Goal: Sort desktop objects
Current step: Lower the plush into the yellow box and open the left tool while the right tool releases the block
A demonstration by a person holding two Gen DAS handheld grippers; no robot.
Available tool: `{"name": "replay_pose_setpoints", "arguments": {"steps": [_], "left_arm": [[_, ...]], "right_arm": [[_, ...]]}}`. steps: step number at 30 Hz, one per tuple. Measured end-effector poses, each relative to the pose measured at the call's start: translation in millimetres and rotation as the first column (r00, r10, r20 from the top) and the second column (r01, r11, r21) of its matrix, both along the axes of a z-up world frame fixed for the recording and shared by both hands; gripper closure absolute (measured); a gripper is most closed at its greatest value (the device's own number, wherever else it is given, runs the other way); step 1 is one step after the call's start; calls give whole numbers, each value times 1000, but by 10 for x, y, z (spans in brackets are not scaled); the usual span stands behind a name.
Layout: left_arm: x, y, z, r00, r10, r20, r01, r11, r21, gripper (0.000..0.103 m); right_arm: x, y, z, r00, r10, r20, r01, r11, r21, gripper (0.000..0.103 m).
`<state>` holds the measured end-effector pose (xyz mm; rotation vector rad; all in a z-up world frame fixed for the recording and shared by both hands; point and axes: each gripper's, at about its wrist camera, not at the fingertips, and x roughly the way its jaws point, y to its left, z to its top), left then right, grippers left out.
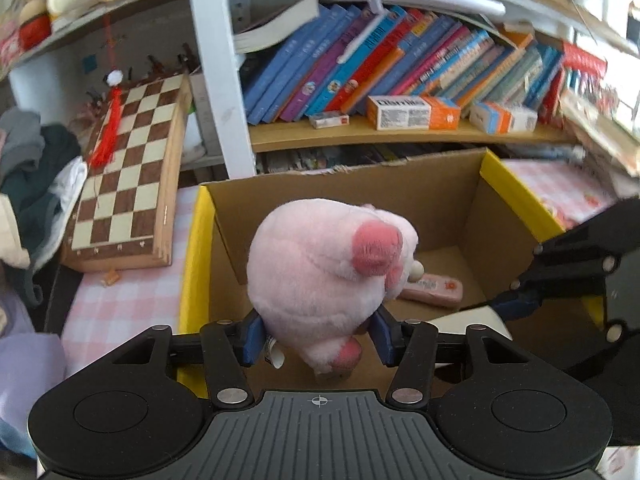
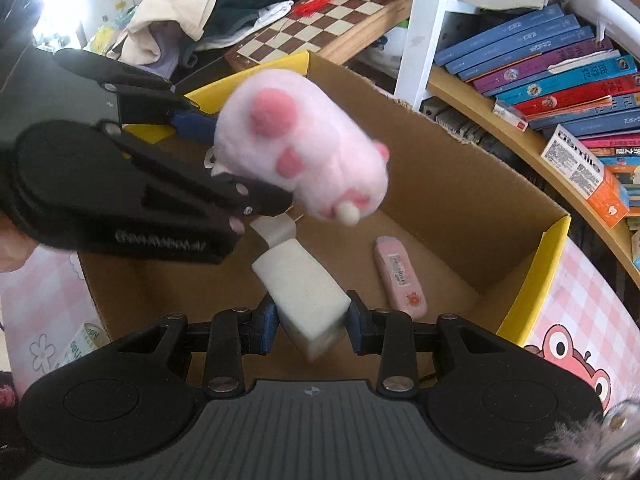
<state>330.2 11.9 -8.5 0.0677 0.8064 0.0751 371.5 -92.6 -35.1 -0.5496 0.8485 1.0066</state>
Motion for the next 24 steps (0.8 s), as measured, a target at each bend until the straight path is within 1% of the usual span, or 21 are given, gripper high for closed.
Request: {"name": "replay_pose_setpoints", "arguments": {"steps": [1,3,5,7,15,18,20,22,24], "left_arm": [[4,-19,-13,1000,-8,-5,8,1000,19,51],[18,-33,-19,1000,-13,-13,13,999,31,51],[31,-45,-29,1000,-15,-20,16,999,43,47],[43,-57,-37,1000,-14,-25,16,999,52,45],[42,-58,-36,999,-18,-32,20,999,48,43],[37,-66,-23,999,-16,-31,18,999,52,35],[29,-73,-7,999,-15,-28,17,998,54,24],[12,-90,9,1000,-19,-23,21,998,61,17],[-9,-104,27,1000,-20,-17,21,997,69,17]], "right_arm": [[1,4,-2,1000,1,-6,-1,1000,-4,71],[9,11,-10,1000,-4,-16,4,1000,-13,71],[23,29,-19,1000,-7,-27,7,1000,-25,70],[39,41,-26,999,-11,-37,10,999,-35,70],[56,50,-37,999,-4,-41,2,999,-44,68],[54,51,-36,999,-9,-32,8,999,-39,63],[51,36,-17,1000,-19,-19,18,999,-26,52],[52,33,-5,999,-29,-14,29,999,-22,49],[50,29,-2,999,-32,-11,32,999,-18,49]]}}
